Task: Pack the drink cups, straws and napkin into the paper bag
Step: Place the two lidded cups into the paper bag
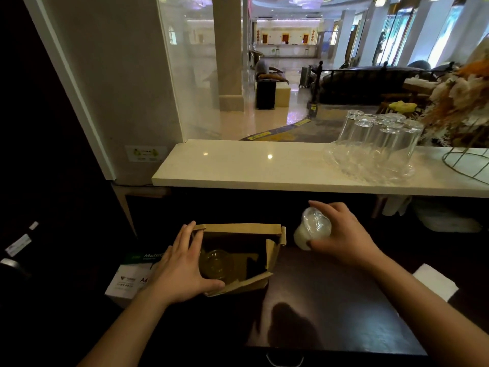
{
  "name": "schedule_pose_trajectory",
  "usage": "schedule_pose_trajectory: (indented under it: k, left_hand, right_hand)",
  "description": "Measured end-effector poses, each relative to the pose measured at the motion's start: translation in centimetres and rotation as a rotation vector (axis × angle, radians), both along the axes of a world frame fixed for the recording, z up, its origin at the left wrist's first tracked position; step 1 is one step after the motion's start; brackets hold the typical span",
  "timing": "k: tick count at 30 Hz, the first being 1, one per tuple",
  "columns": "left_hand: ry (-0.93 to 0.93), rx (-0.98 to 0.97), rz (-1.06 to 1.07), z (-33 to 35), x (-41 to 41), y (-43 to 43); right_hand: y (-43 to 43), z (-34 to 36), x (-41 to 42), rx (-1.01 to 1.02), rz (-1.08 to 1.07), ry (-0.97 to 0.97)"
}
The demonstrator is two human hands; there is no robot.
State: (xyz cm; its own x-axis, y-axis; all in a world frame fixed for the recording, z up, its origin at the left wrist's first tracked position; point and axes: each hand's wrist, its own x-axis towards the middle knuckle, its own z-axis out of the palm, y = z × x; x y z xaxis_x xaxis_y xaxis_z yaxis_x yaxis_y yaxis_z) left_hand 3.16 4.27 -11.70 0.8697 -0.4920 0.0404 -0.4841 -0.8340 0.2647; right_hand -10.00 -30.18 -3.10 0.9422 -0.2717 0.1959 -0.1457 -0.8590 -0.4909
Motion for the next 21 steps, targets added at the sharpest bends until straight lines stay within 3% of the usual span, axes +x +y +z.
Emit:
schedule_pose_trajectory:
  k: [5, 11, 21]
  left_hand:
    - [0.016, -0.009, -0.009, 0.8, -0.4, -0.4]
    - [0.046, -0.013, -0.013, 1.8, -1.1, -1.1]
    - [0.069, 0.042, -0.03, 3.0, -2.0, -1.9]
  right_hand:
    - [5.1, 5.1, -0.8, 0.12, 0.295, -0.01]
    - [11.4, 2.4, 2.9, 0.114, 0.401, 0.089]
    - [11.3, -4.2, 5.2, -0.356, 0.242, 0.251]
